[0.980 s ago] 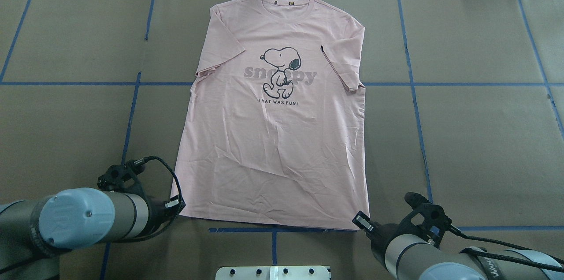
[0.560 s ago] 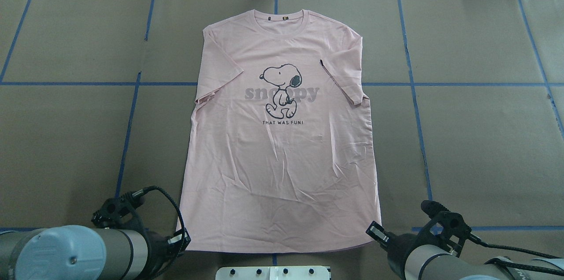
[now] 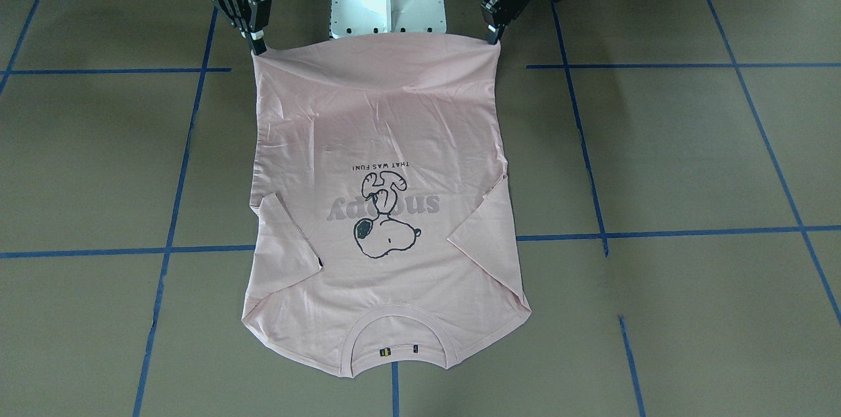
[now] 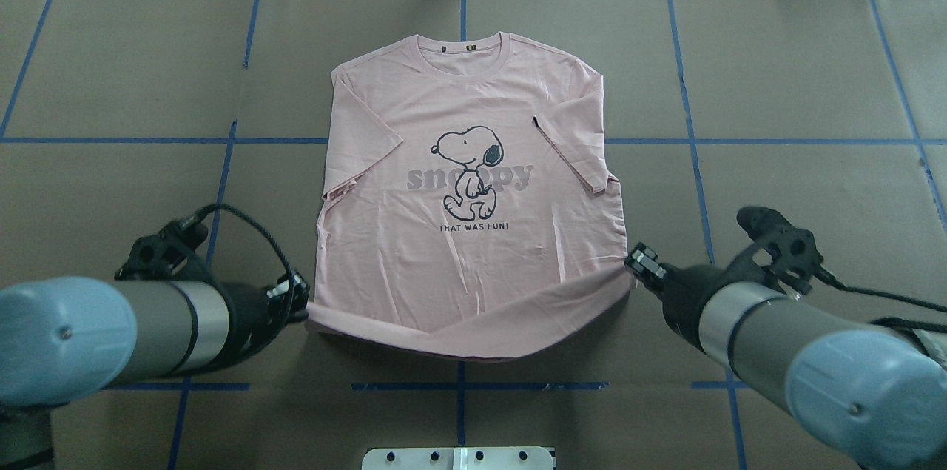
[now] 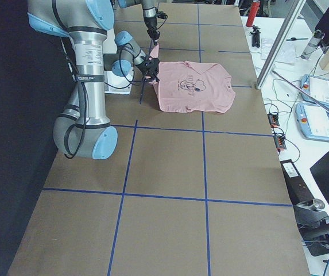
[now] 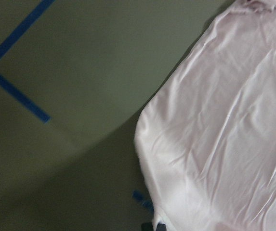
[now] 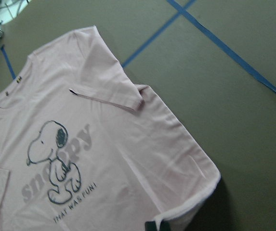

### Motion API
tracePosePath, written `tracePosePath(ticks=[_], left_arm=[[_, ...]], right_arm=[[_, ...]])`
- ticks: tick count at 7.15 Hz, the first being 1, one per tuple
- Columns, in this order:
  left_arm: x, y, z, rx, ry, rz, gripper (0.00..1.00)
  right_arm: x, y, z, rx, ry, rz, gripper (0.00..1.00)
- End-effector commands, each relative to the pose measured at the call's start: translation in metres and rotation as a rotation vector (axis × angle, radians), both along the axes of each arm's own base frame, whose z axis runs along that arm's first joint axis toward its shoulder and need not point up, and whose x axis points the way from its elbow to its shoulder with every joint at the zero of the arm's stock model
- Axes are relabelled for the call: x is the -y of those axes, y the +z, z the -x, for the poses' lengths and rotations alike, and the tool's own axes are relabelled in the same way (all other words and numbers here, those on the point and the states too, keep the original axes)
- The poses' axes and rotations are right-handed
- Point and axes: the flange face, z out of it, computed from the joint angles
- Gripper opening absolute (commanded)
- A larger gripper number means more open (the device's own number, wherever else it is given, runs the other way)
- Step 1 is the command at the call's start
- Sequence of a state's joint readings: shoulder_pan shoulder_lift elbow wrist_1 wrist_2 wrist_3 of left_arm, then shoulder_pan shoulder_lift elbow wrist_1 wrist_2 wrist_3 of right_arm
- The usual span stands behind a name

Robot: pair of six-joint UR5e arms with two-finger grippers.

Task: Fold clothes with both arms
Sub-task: 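Lift the near hem with both grippers and fold it toward the collar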

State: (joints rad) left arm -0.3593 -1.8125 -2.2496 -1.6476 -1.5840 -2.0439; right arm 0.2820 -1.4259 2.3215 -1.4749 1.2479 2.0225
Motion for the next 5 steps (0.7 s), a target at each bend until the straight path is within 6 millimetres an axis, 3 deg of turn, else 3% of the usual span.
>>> tracePosePath(ticks=[1,2,3,4,5], left_arm=[[0.111,0.003,-0.002,0.118,-0.100,-0.126,0.00],[0.148,-0.003,0.018,0.159,-0.121,-0.189,0.00],[0.168,-0.015,0.043,0.163,-0.154,-0.229,0.00],[0.180,-0.018,0.054,0.183,-0.161,-0.260,0.00],[0.183,-0.015,0.051,0.193,-0.152,-0.265,0.00]], right_arm=[[0.124,0.006,0.016,-0.126,0.082,-0.030,0.00],[0.172,0.017,0.020,-0.180,0.111,-0.009,0.00],[0.191,0.011,-0.001,-0.169,0.088,0.003,0.00],[0.205,0.016,-0.015,-0.175,0.098,0.018,0.00],[0.224,0.017,-0.026,-0.207,0.099,0.000,0.00]])
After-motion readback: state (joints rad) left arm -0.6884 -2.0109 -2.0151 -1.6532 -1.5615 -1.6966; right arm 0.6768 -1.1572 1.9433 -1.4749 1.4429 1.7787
